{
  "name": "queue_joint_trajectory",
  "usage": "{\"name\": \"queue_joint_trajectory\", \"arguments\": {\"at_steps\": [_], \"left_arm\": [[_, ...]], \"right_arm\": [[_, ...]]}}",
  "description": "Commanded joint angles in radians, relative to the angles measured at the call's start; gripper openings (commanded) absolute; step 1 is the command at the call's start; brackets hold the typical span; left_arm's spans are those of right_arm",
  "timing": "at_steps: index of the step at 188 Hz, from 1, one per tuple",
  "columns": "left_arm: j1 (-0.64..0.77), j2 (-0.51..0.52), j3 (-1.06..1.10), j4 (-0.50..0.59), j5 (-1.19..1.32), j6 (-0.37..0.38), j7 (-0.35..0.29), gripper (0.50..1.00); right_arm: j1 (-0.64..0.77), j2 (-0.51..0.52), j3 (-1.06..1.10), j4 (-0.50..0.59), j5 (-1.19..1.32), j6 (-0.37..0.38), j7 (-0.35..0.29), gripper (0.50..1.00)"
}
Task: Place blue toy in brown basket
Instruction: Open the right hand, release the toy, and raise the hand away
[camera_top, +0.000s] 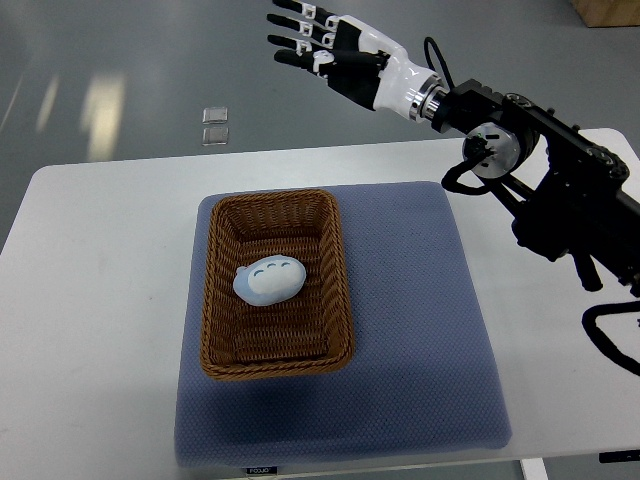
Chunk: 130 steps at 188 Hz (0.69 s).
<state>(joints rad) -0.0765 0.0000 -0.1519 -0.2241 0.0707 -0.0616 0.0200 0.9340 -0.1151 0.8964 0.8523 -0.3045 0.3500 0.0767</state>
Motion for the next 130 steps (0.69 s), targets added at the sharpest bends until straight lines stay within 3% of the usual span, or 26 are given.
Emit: {"name": "queue_joint_trajectory", "arguments": {"at_steps": [1,61,130], "left_arm": [[0.0,0.0,0.0,0.002,0.0,0.0,0.001,1.0],[0.0,0.0,0.003,0.0,0.0,0.0,0.001,1.0],[0.001,0.0,0.003,0.0,0.0,0.0,0.0,1.0]], "right_arm": [[-0.11,0.008,0.145,-0.01,0.021,-0.003,0.063,0.909],[-0.296,0.078,0.234,-0.125,0.099,-0.006,0.178,0.911],[-0.303,0.078,0.234,-0.151,0.145,0.006,0.181,0.909]]}}
